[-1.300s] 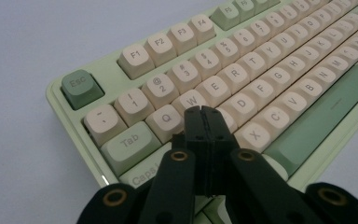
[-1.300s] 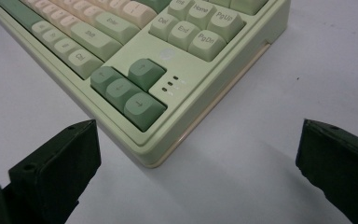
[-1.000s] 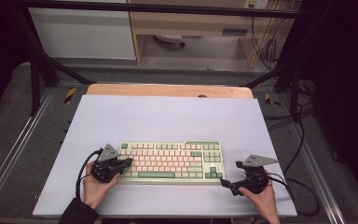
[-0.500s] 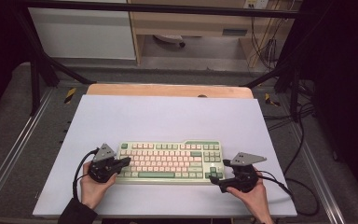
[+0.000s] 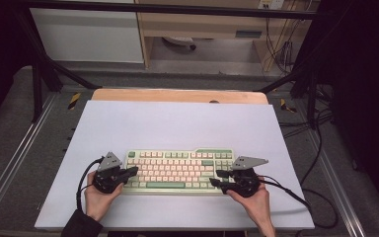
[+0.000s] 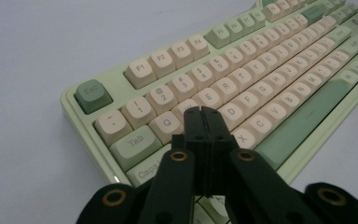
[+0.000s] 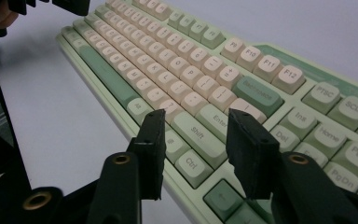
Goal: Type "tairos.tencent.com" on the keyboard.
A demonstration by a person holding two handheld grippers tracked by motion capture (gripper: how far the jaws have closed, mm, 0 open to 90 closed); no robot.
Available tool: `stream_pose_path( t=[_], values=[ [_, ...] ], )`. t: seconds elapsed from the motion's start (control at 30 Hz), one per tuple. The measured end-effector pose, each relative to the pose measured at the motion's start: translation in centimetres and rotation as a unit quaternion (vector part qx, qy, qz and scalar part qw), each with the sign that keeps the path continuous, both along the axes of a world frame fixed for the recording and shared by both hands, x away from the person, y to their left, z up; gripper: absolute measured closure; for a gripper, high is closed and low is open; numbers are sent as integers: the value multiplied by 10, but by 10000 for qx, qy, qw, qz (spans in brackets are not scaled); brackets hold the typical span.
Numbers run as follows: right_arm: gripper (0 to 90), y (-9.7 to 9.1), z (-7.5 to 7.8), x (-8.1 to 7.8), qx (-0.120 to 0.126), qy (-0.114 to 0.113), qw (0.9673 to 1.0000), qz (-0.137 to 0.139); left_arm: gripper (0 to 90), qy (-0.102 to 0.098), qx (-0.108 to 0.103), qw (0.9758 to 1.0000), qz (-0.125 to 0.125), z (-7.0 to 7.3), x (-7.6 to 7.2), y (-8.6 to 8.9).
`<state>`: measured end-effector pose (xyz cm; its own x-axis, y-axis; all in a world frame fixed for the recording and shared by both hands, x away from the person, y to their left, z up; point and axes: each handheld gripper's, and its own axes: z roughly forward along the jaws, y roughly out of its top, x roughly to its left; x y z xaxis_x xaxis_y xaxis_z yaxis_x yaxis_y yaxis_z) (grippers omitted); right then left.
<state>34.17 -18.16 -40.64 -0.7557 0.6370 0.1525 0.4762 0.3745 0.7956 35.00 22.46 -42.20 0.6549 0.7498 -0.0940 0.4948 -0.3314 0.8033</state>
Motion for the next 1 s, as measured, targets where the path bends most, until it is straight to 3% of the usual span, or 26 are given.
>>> stream_pose_path(
  t=[0.43, 1.0],
  values=[
    [778, 36, 1, 16, -132, -99, 9999, -16, 900, 26, -27, 10000, 6, -1, 1, 1],
    [900, 70, -5, 33, -32, -104, 9999, 15, 900, 29, -41, 10000, -12, -1, 1, 1]
  ],
)
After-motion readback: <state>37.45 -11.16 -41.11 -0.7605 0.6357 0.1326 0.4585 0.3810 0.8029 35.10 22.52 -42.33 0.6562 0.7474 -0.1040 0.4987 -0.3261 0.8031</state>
